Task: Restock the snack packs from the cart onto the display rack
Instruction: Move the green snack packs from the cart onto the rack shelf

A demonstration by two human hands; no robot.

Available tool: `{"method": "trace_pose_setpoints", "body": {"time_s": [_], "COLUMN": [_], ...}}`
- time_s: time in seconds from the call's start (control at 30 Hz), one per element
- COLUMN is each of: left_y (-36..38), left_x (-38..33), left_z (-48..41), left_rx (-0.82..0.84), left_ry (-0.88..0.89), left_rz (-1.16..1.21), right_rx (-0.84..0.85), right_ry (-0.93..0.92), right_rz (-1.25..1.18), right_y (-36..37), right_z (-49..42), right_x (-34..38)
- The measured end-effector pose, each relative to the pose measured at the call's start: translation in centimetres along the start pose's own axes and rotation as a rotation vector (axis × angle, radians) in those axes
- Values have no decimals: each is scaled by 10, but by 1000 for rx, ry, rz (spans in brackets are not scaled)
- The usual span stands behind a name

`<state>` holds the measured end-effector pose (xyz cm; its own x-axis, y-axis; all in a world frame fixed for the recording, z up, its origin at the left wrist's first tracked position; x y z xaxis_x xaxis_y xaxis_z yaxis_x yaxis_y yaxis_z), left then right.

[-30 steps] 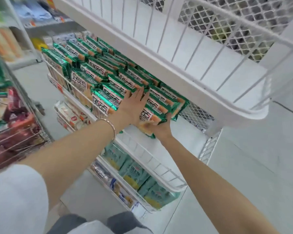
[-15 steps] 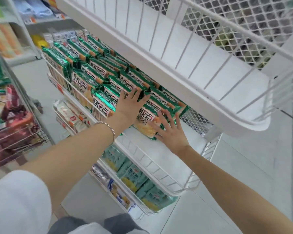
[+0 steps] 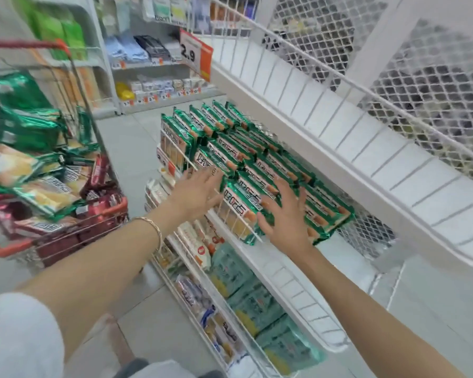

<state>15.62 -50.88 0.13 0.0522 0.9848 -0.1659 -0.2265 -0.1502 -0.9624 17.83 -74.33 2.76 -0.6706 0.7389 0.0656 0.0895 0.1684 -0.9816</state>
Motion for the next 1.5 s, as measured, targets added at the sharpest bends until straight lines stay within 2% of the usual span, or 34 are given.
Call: {"method": "trace_pose_setpoints", "body": {"time_s": [0.17,0.33,0.5,0.63,0.8,0.93,1.13,1.23,1.37,1.43,1.5], "left_y": [18,44,67,73,82,89,96,112,135,141,139], "left_x": [143,265,345,388,427,463,496,500,494,494,497], "left_z": [73,158,226,249,231,190,111,84,64,59,61], "left_rx": [127,164,188,139,103,99,174,307,455,576,658], "left_ry": [-265,-508,-722,-786,-802,-824,-910,-963,-1087,-1074,-996], "left_rz": [100,230,361,460,552,636,772,785,660,785,1053], "right_rx": [85,203,376,455,562,628,670,654,668,648,633], "right_ry": [-158,-271,-325,-372,-395,-397,-369,-348,-319,-300,-269], "right_rz": [40,-25,-18,-45,-34,-121,-278,-344,-340,-372,-423], "right_y": [30,85,132,158,193,222,247,252,267,274,279], "right_z": [-72,-128,-170,-205,-262,-321,-392,-412,-436,-448,-460], "right_x": [115,226,306,345,370,371,358,350,342,341,346]}}
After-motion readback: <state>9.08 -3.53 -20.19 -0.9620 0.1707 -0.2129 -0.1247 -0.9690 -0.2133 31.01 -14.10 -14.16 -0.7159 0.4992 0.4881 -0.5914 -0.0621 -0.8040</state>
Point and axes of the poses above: each hand's wrist, its own z-axis away from the middle knuckle, its own y-axis out of the palm, x = y × z, the point moved 4 cm from there along -z, towards the middle knuckle, and after that the axes turned 13 degrees about x, right-handed, at the moved point
